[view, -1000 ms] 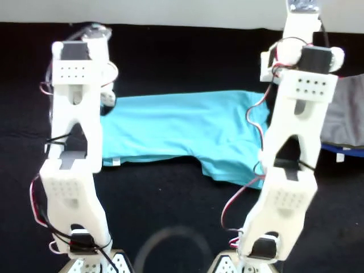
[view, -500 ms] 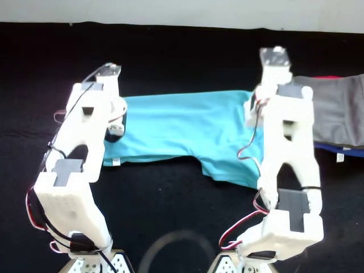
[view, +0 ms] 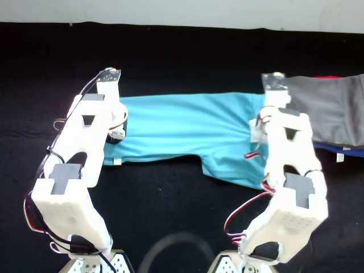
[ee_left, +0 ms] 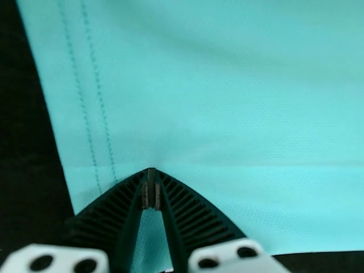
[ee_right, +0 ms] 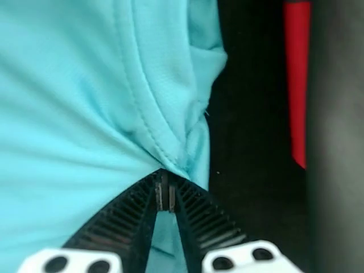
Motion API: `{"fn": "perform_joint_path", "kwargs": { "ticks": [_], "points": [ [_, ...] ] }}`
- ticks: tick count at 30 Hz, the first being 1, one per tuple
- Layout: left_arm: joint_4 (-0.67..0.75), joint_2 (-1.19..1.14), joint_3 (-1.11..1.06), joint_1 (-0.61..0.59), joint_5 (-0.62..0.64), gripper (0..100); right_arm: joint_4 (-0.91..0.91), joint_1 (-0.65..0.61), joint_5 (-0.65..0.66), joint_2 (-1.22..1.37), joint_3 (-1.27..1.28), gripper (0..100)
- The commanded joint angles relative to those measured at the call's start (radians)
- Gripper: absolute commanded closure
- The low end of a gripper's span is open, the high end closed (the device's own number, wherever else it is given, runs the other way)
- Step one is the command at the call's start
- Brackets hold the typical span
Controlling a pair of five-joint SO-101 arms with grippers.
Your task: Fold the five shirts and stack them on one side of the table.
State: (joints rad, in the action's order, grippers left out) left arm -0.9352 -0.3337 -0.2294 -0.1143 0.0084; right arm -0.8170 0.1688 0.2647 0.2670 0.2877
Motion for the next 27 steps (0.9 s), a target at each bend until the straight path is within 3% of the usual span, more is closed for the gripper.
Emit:
{"fn": "perform_joint_path", "kwargs": {
  "ticks": [1,8,18,27],
  "points": [
    [0.031,0.016,-0.002,0.007,0.005,99,-0.085,0.058,0.015,-0.004,-0.088,97.7],
    [0.031,0.015,-0.002,0.008,0.005,99,-0.285,0.039,0.012,-0.001,-0.318,97.7],
    [0.031,0.015,-0.002,0.008,0.005,99,-0.228,-0.039,0.012,0.008,-0.286,97.7],
    [0.031,0.015,-0.002,0.008,0.005,99,-0.071,0.021,0.017,0.008,-0.108,97.7]
  ]
}}
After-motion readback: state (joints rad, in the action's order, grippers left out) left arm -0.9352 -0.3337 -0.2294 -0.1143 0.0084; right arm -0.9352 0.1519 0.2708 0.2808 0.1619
